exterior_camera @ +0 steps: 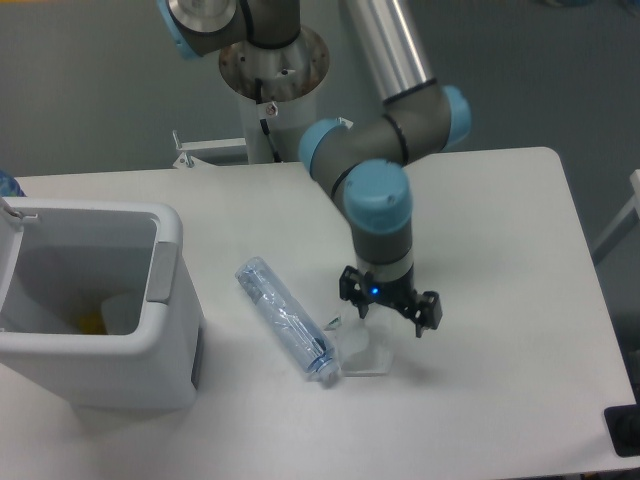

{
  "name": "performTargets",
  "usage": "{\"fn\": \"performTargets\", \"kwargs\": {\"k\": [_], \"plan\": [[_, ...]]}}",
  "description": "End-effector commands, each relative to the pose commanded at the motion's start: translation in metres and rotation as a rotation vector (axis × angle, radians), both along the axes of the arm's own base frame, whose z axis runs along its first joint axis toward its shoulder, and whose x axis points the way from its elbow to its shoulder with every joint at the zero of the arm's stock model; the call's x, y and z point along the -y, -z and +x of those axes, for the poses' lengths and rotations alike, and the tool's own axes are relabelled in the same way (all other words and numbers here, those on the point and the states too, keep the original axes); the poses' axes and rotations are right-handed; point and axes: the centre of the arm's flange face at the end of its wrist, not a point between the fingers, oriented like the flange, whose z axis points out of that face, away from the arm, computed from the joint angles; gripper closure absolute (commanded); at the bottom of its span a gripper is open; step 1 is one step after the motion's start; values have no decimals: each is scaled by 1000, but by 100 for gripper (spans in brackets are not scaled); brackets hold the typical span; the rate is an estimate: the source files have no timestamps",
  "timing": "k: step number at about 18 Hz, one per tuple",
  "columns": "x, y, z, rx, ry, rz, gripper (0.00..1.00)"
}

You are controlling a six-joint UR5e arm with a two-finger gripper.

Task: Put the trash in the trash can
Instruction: 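Move the gripper toward the crumpled white tissue beside the bottle, then lower the gripper onto the white tissue and close on it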

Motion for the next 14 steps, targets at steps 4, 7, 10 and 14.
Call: {"fn": "performTargets", "kwargs": {"k": [4,7,10,14], "plan": [[-4,6,6,13,11,-6,0],[-7,14,9,26,15,-15,20],[-11,19,13,32,-28,-6,45],[-14,19,14,46,-49,19,100]]}}
